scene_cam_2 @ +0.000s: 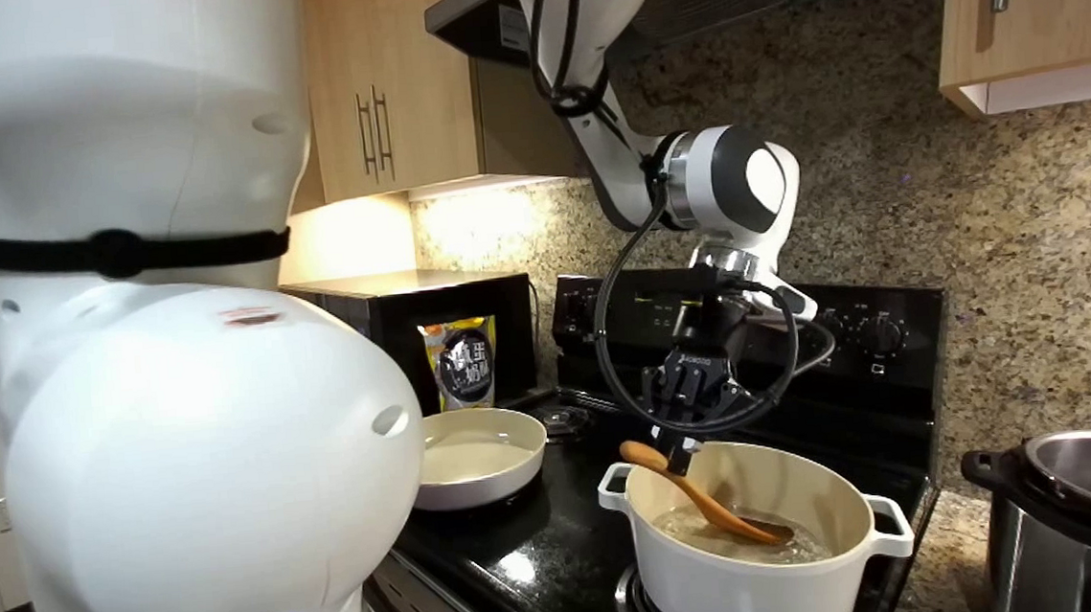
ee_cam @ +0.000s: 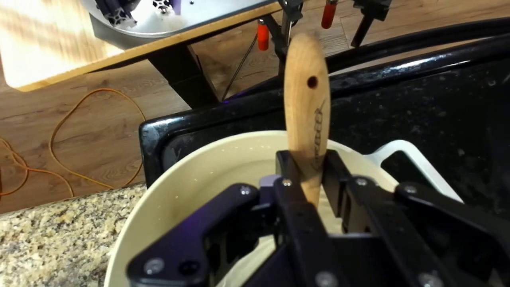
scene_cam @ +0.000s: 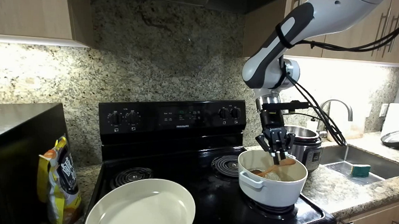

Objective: Use the spatula to mix the water in the pot

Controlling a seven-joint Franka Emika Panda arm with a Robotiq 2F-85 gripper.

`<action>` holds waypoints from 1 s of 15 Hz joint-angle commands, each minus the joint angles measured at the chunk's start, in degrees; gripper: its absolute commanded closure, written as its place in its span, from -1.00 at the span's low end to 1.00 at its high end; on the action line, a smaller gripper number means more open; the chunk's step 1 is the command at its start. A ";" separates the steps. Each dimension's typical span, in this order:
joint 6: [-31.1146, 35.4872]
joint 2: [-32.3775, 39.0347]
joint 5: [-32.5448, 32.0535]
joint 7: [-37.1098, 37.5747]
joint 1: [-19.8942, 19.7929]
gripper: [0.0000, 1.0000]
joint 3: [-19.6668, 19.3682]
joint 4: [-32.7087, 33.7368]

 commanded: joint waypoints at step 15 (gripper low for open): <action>-13.20 -4.45 -9.74 -11.59 0.49 0.85 1.46 -0.77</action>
